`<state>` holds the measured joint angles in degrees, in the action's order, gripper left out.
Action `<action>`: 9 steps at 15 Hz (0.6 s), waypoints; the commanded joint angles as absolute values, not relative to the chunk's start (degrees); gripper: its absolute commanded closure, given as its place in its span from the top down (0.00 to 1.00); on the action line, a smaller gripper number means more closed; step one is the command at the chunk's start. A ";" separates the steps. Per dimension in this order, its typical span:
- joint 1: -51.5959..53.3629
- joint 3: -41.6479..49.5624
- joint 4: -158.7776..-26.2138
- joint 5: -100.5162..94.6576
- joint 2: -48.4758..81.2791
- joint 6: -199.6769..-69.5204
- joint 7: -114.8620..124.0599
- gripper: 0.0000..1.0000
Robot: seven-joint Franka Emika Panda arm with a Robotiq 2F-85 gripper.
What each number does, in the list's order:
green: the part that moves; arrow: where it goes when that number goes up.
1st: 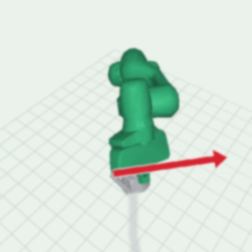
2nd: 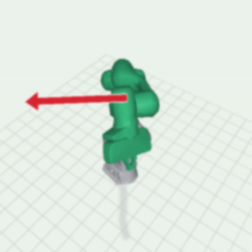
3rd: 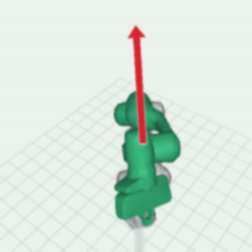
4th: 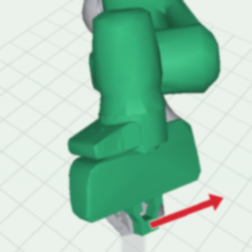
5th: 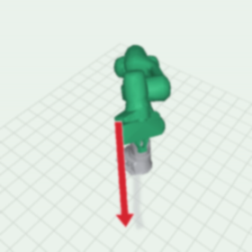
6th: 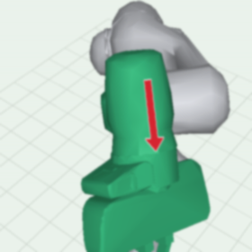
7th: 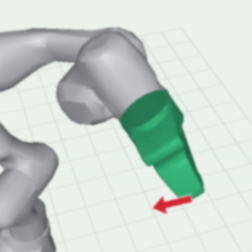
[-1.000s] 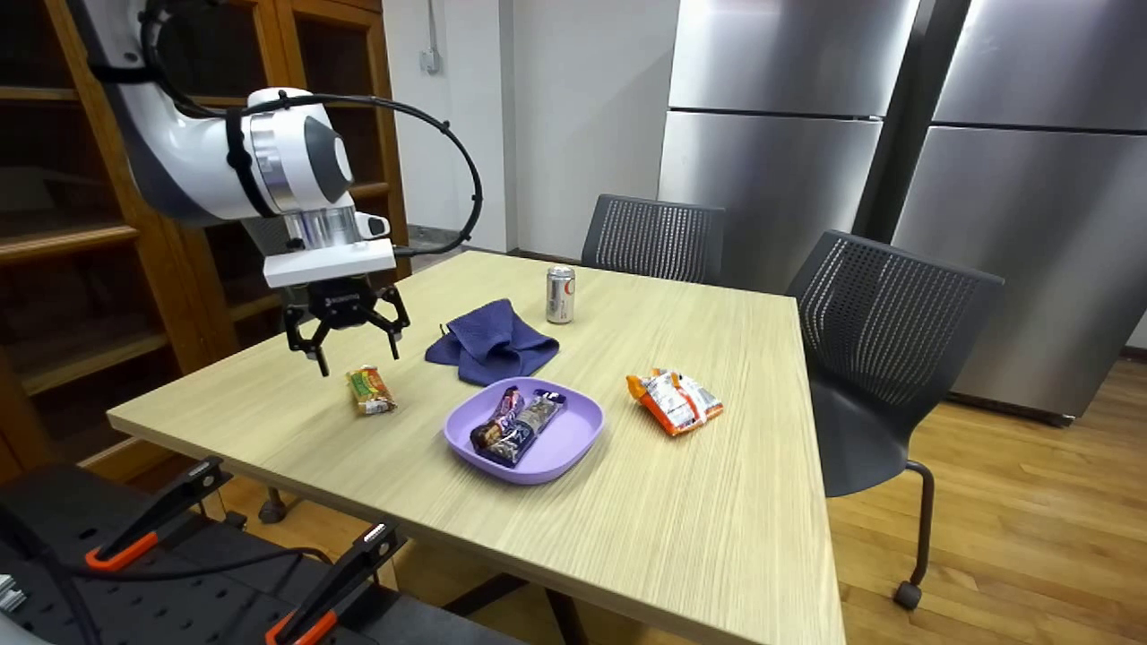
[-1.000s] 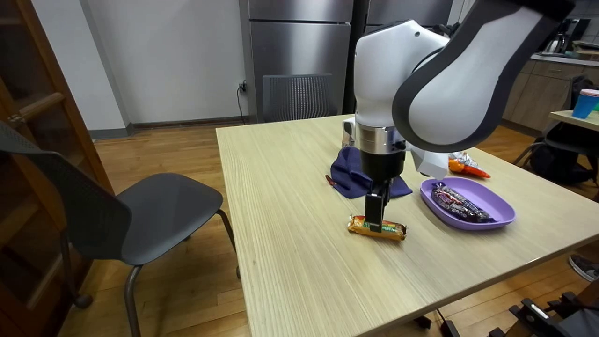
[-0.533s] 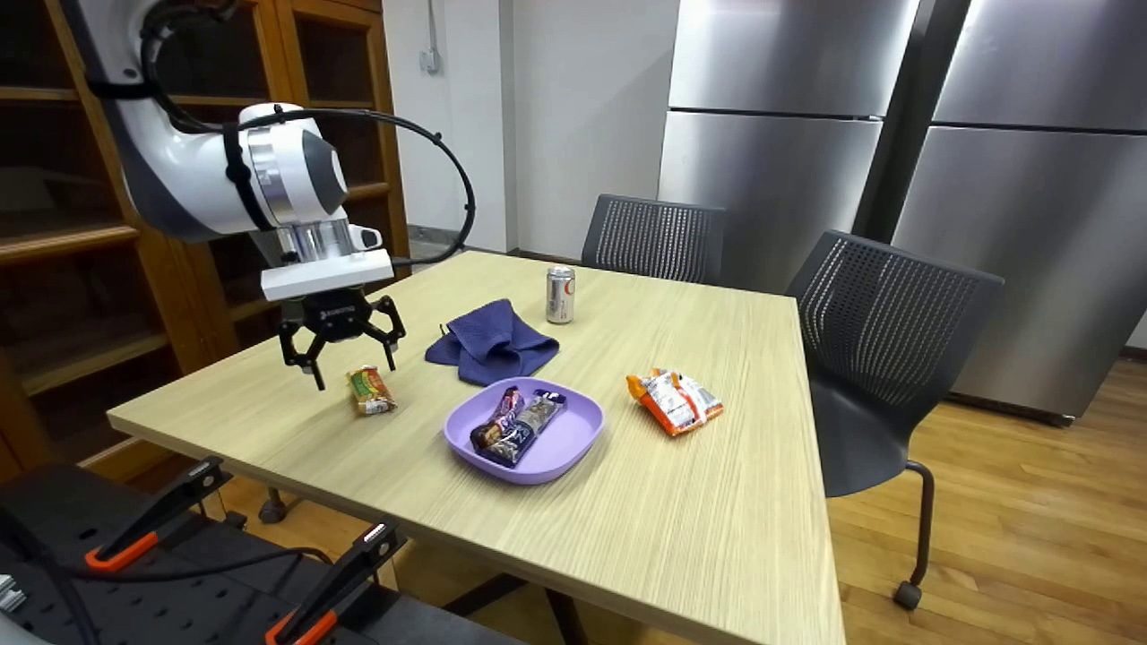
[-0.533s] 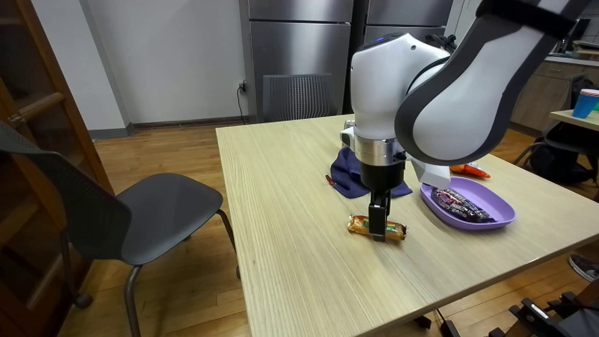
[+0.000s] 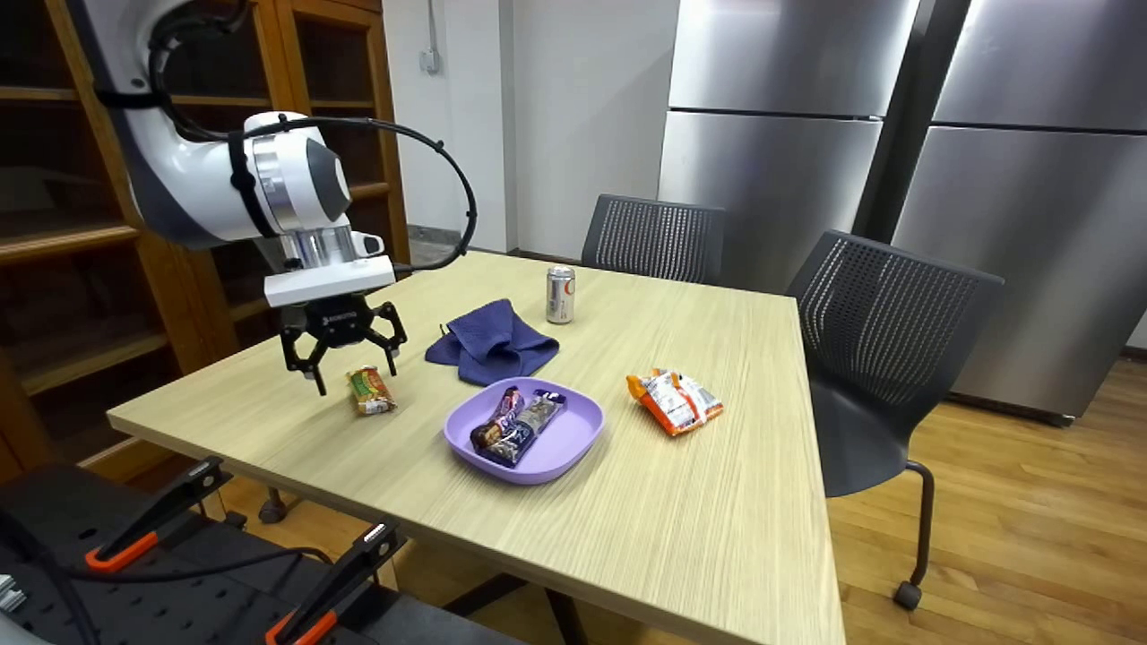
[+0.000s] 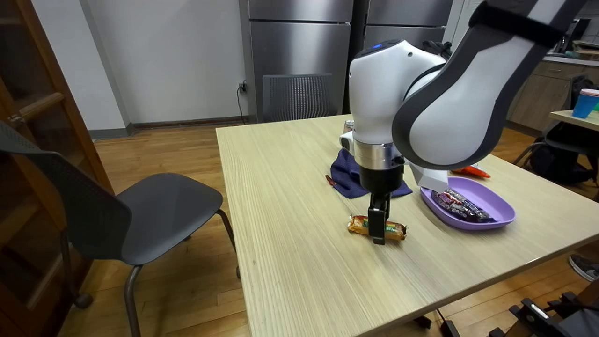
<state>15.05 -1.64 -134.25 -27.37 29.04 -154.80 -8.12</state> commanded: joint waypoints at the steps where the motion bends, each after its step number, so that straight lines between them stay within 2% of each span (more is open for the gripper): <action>1: 14.01 -2.23 -132.48 -26.78 30.07 -154.06 -9.39 1.00; 9: 12.90 -2.59 -130.27 -25.78 31.97 -153.55 -10.24 1.00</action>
